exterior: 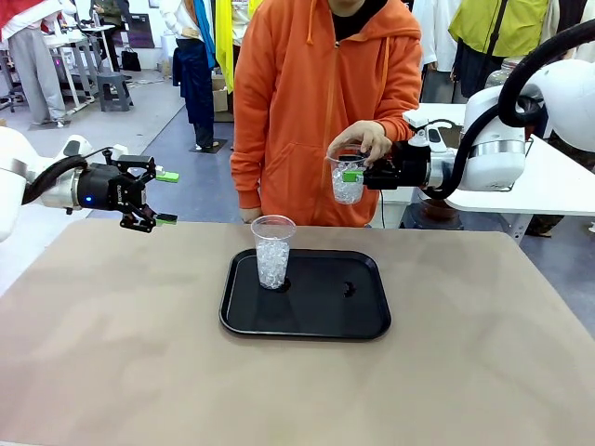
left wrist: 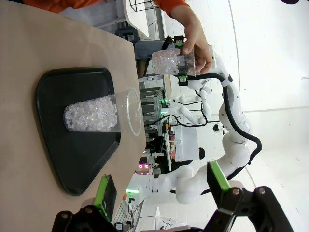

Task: Pour the drink into the iced cup.
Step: Open the gripper to release the iced cup you were holding.

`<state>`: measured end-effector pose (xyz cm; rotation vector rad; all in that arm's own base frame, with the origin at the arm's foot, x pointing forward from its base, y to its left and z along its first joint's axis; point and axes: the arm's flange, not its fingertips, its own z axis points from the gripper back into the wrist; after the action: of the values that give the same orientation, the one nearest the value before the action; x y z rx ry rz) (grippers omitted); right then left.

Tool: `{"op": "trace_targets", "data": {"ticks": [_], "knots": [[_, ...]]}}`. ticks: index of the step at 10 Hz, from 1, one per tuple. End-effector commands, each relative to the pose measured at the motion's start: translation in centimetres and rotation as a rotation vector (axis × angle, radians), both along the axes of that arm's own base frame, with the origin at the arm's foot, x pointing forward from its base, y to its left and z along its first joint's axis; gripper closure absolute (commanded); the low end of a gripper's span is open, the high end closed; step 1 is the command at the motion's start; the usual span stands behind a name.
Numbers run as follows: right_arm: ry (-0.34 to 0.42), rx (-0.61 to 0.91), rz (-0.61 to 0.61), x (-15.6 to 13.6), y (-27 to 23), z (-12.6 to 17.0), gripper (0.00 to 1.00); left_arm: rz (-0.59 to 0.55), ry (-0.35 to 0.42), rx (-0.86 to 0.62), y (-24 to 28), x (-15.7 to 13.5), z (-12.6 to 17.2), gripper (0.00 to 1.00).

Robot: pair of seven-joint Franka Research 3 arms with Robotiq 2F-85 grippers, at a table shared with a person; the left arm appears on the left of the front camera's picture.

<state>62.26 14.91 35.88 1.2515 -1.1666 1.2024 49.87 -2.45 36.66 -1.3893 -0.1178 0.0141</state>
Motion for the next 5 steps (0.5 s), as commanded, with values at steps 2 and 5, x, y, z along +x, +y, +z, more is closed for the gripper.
{"op": "trace_targets", "data": {"ticks": [2, 5], "knots": [[0.054, -0.003, -0.008, 0.0, -1.0, -0.5, 0.0, 0.0, 0.008, 0.006, 0.0, -0.1, 0.2, 0.0], [0.068, -0.025, -0.054, -0.2, -3.9, -1.9, 0.0, 0.0, 0.008, 0.006, 0.0, -0.1, 0.2, 0.0]]}}
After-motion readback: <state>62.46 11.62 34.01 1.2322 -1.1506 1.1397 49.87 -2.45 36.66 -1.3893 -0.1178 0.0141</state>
